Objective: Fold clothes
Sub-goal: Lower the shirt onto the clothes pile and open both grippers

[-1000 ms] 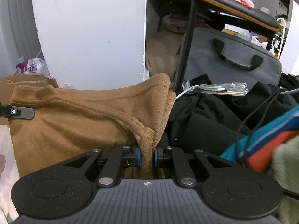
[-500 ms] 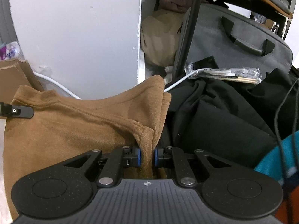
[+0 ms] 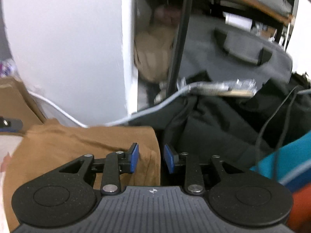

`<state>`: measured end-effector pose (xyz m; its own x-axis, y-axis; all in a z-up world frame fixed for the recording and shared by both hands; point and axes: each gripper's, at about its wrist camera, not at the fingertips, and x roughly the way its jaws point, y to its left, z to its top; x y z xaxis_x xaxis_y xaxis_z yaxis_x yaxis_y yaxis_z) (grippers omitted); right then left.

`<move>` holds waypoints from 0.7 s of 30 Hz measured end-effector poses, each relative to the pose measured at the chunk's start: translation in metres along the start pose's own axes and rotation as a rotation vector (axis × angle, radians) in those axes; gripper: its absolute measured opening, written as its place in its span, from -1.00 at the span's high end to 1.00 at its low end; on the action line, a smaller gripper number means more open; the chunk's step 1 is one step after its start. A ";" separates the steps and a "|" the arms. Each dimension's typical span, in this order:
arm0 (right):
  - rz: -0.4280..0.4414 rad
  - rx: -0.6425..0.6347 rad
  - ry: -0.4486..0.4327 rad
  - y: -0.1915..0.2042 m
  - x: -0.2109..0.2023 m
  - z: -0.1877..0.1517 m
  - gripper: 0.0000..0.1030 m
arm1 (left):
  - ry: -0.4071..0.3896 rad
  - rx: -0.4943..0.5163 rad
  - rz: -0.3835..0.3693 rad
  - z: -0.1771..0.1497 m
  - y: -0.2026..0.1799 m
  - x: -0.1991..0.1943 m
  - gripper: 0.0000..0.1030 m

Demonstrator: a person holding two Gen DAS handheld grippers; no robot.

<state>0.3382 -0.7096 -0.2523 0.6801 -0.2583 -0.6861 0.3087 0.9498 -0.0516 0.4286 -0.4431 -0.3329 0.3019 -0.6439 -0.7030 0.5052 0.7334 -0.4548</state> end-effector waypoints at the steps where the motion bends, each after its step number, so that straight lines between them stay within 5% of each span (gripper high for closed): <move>1: 0.005 -0.005 -0.027 -0.001 -0.008 -0.001 0.31 | 0.001 0.001 -0.005 -0.005 -0.002 -0.003 0.00; 3: 0.015 0.008 -0.035 -0.002 -0.015 -0.004 0.35 | 0.012 -0.004 -0.020 -0.015 -0.005 -0.006 0.00; 5: 0.036 0.019 -0.013 -0.001 -0.015 -0.011 0.60 | 0.015 0.000 -0.027 -0.027 -0.010 -0.008 -0.03; 13: 0.052 -0.025 0.021 0.021 0.003 -0.033 0.63 | 0.026 0.032 -0.032 -0.056 -0.023 -0.008 -0.15; 21: -0.035 -0.074 0.073 0.018 0.041 -0.037 0.81 | 0.013 0.042 0.001 -0.067 -0.014 -0.005 -0.15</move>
<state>0.3475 -0.6966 -0.3081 0.6188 -0.2802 -0.7339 0.2791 0.9517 -0.1281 0.3660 -0.4362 -0.3594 0.2922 -0.6401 -0.7106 0.5385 0.7242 -0.4308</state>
